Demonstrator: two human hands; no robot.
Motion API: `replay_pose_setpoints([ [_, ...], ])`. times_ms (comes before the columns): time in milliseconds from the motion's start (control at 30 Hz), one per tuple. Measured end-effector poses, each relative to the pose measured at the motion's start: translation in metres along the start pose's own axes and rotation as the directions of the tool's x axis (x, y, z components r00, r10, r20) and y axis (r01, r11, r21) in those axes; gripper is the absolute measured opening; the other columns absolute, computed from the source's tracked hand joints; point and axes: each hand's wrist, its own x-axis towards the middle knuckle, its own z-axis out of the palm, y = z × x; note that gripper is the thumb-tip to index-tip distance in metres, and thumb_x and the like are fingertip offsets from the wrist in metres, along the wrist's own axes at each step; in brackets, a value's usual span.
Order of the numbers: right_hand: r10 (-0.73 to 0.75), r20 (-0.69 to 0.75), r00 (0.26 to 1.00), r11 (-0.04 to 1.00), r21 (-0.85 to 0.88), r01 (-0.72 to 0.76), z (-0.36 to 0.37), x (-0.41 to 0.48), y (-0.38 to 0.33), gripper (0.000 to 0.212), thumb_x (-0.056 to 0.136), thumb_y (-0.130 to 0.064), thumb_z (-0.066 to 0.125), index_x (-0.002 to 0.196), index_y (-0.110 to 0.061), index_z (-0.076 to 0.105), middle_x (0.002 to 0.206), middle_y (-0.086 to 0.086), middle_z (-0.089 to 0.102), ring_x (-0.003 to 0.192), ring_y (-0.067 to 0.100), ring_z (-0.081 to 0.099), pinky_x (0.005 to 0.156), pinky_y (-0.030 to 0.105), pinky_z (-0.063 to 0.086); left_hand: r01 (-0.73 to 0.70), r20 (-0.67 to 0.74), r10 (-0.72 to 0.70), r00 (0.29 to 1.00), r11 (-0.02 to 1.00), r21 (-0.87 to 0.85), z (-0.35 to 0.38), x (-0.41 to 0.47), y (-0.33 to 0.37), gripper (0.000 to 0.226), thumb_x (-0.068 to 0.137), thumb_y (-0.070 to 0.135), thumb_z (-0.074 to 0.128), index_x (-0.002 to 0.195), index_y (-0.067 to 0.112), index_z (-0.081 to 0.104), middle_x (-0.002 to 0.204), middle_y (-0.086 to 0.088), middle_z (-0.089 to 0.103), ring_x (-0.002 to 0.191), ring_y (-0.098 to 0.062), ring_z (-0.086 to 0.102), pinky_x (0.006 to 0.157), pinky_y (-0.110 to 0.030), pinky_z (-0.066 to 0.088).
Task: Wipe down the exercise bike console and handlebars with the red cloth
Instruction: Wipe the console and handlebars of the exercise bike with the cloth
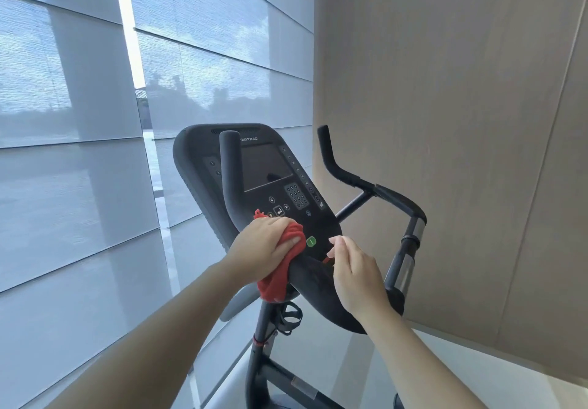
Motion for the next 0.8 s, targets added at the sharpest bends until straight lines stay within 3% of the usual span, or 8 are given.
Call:
replay_pose_setpoints([
  [100, 0.053, 0.036, 0.998, 0.997, -0.062, -0.051, 0.001, 0.001, 0.003, 0.031, 0.099, -0.029, 0.027, 0.112, -0.021, 0.054, 0.097, -0.005, 0.062, 0.088, 0.012, 0.054, 0.073, 0.025, 0.04, -0.04, -0.04, 0.037, 0.999, 0.994, -0.097, -0.002, -0.013, 0.004, 0.031, 0.093, 0.036, 0.042, 0.108, 0.016, 0.061, 0.106, 0.004, 0.065, 0.101, -0.014, 0.052, 0.09, -0.016, 0.029],
  [233, 0.076, 0.094, 0.993, 0.989, -0.135, -0.063, -0.002, 0.0, 0.005, 0.025, 0.095, -0.028, 0.038, 0.112, -0.025, 0.056, 0.098, -0.004, 0.064, 0.091, 0.016, 0.056, 0.076, 0.03, 0.046, -0.031, -0.026, 0.027, 0.999, 0.98, -0.194, -0.005, -0.033, 0.01, 0.032, 0.092, 0.036, 0.042, 0.114, 0.02, 0.059, 0.111, 0.007, 0.062, 0.107, -0.012, 0.052, 0.095, -0.023, 0.037],
  [333, 0.08, 0.246, 0.966, 0.984, -0.172, -0.038, -0.017, -0.004, 0.018, 0.026, 0.095, -0.039, 0.033, 0.083, -0.034, 0.056, 0.076, -0.016, 0.06, 0.079, 0.012, 0.056, 0.064, 0.031, 0.042, -0.046, -0.021, 0.043, 0.999, 0.983, -0.175, -0.006, -0.038, 0.009, 0.028, 0.095, 0.031, 0.047, 0.119, 0.021, 0.057, 0.117, 0.007, 0.061, 0.111, -0.012, 0.051, 0.097, -0.024, 0.037],
  [400, 0.09, 0.281, 0.956, 0.983, -0.177, -0.04, -0.029, -0.008, 0.032, 0.038, 0.094, -0.042, 0.03, 0.062, -0.026, 0.041, 0.053, -0.014, 0.047, 0.06, 0.009, 0.046, 0.055, 0.032, 0.033, -0.033, 0.003, 0.034, 0.999, 0.988, -0.149, -0.005, -0.034, 0.011, 0.027, 0.096, 0.031, 0.046, 0.119, 0.021, 0.056, 0.117, 0.006, 0.06, 0.112, -0.012, 0.05, 0.098, -0.027, 0.038],
  [467, 0.053, 0.281, 0.958, 0.987, -0.162, -0.007, -0.036, -0.01, 0.04, 0.042, 0.095, -0.042, 0.029, 0.059, -0.019, 0.032, 0.048, -0.009, 0.04, 0.051, 0.009, 0.037, 0.053, 0.032, 0.028, -0.002, 0.023, 0.004, 1.0, 0.993, -0.118, -0.004, -0.029, 0.015, 0.027, 0.096, 0.034, 0.044, 0.117, 0.021, 0.055, 0.114, 0.007, 0.059, 0.111, -0.013, 0.05, 0.098, -0.028, 0.038],
  [600, -0.052, 0.301, 0.952, 0.987, -0.128, 0.094, -0.036, -0.008, 0.042, 0.048, 0.091, -0.048, 0.021, 0.075, -0.017, 0.053, 0.068, -0.004, 0.06, 0.073, 0.015, 0.056, 0.068, 0.04, 0.046, 0.068, 0.023, -0.066, 0.998, 0.993, -0.101, -0.002, -0.026, 0.026, 0.024, 0.096, 0.034, 0.044, 0.113, 0.021, 0.057, 0.111, 0.007, 0.06, 0.107, -0.012, 0.051, 0.093, -0.025, 0.038],
  [700, -0.107, 0.337, 0.936, 0.992, -0.024, 0.123, -0.038, -0.003, 0.052, 0.044, 0.092, -0.045, 0.021, 0.096, -0.028, 0.061, 0.089, -0.013, 0.067, 0.092, 0.008, 0.059, 0.081, 0.03, 0.047, 0.142, -0.002, -0.143, 0.99, 0.981, -0.136, 0.001, -0.031, 0.036, 0.021, 0.096, 0.03, 0.047, 0.112, 0.022, 0.058, 0.109, 0.009, 0.061, 0.105, -0.009, 0.051, 0.087, -0.017, 0.034],
  [800, -0.143, 0.352, 0.925, 0.987, -0.023, 0.161, -0.047, 0.014, 0.072, 0.045, 0.092, -0.046, 0.019, 0.104, -0.028, 0.059, 0.091, -0.013, 0.065, 0.093, 0.01, 0.057, 0.082, 0.029, 0.041, 0.224, -0.02, -0.229, 0.973, 0.967, -0.123, 0.005, -0.032, 0.057, 0.022, 0.096, 0.031, 0.046, 0.112, 0.024, 0.058, 0.112, 0.012, 0.06, 0.105, -0.007, 0.051, 0.086, -0.018, 0.035],
])
